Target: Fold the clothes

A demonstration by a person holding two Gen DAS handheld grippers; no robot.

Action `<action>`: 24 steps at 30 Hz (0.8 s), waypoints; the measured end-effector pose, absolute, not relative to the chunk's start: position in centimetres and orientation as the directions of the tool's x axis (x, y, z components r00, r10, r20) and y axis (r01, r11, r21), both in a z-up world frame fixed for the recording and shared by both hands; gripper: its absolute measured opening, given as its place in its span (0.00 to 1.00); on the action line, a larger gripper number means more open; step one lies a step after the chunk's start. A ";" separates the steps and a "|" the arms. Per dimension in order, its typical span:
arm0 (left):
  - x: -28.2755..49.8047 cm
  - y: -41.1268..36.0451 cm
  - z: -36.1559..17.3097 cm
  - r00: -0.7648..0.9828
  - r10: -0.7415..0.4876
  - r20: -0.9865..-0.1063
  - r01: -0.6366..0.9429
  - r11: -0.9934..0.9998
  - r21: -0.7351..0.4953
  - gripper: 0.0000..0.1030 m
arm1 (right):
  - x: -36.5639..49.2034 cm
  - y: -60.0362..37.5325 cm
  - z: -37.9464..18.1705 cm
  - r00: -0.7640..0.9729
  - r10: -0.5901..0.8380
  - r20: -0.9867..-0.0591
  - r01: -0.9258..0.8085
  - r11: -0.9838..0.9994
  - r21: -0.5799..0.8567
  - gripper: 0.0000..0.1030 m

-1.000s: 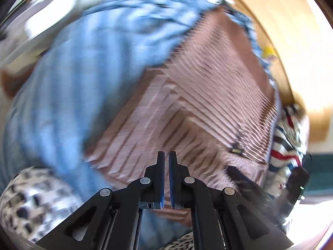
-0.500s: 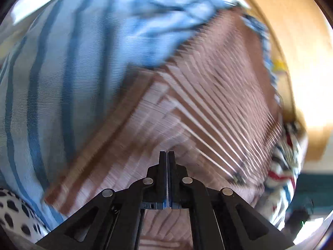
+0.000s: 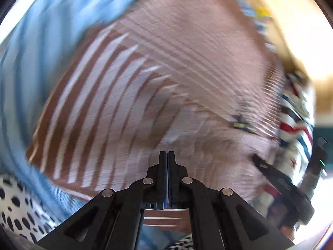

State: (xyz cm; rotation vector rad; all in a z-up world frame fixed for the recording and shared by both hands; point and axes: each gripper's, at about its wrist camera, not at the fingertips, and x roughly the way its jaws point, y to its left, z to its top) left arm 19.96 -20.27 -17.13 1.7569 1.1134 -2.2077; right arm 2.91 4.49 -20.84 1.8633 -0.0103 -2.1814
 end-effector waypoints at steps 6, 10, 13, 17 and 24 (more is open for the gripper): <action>17.3 -20.6 -19.6 -0.372 0.258 -0.891 0.558 -0.705 -0.437 0.03 | 1.1 6.0 -23.3 -0.126 -0.084 -0.988 0.153 -0.986 0.064 0.36; 19.3 -25.4 -22.2 -0.469 0.395 -0.790 0.681 -0.408 -0.608 0.03 | 1.6 7.4 -21.3 -0.139 -0.138 -0.981 0.146 -0.982 0.118 0.39; 21.8 -27.7 -20.5 -0.552 0.327 -0.768 0.695 -0.329 -0.639 0.03 | 3.9 6.9 -20.1 -0.125 -0.213 -0.969 0.203 -0.961 0.185 0.41; 23.1 -28.2 -20.2 -0.521 0.358 -0.775 0.708 -0.326 -0.626 0.03 | 6.8 2.2 -20.8 -0.074 -0.291 -0.954 0.304 -0.918 0.256 0.40; 21.5 -22.9 -19.2 -0.368 0.358 -0.858 0.606 -0.608 -0.513 0.03 | 9.1 -6.8 -23.3 -0.081 -0.298 -0.951 0.463 -0.857 0.228 0.33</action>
